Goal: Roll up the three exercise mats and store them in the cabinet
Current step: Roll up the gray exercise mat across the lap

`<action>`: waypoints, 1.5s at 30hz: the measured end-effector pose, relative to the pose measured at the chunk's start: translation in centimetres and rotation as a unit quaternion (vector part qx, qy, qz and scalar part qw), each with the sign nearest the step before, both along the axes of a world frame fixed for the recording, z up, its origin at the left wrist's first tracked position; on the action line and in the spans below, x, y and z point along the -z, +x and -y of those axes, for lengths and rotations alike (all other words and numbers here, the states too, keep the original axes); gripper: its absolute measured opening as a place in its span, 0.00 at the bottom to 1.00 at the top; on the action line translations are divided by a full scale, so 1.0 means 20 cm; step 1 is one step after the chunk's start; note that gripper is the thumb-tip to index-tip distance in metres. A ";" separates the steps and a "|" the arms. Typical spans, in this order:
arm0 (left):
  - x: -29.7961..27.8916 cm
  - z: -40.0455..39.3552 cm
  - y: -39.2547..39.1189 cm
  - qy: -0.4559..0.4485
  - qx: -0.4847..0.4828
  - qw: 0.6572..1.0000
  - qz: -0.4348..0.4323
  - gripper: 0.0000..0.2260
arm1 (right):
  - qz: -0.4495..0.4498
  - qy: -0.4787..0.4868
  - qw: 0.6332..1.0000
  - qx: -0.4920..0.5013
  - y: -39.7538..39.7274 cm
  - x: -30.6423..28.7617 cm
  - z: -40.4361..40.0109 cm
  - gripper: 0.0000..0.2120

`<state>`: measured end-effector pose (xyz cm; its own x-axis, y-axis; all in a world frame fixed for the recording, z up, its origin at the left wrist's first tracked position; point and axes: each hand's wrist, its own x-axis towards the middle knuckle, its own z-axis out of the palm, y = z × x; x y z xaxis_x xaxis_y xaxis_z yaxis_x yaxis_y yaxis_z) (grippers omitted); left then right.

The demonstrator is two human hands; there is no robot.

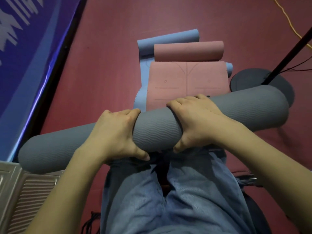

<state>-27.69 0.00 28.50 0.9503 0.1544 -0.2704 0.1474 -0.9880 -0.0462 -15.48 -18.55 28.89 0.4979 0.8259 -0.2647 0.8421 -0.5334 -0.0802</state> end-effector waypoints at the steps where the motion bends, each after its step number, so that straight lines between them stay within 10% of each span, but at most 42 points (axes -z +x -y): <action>1: -0.01 -0.01 0.01 -0.003 0.001 1.000 -0.004 0.46 | -0.006 -0.002 1.000 0.002 0.01 0.00 0.00 0.48; 10: -0.16 0.07 0.01 0.090 0.034 0.993 -0.065 0.46 | -0.047 -0.023 0.998 -0.019 0.00 -0.15 0.04 0.47; 22: -0.15 0.14 -0.10 -0.025 0.005 0.986 -0.166 0.45 | -0.152 -0.088 0.984 -0.010 -0.08 -0.13 0.13 0.47; 31: -0.03 -0.01 -0.13 -0.215 0.024 0.976 0.018 0.59 | -0.216 0.048 0.975 -0.023 0.03 -0.09 0.07 0.43; 37: 0.03 0.06 -0.31 -0.154 0.048 0.964 0.209 0.38 | -0.214 0.080 0.974 -0.008 0.05 -0.08 0.07 0.41; 45: 0.06 0.17 -0.38 0.002 0.018 0.988 0.154 0.36 | -0.155 0.046 0.987 0.013 0.03 -0.17 0.05 0.41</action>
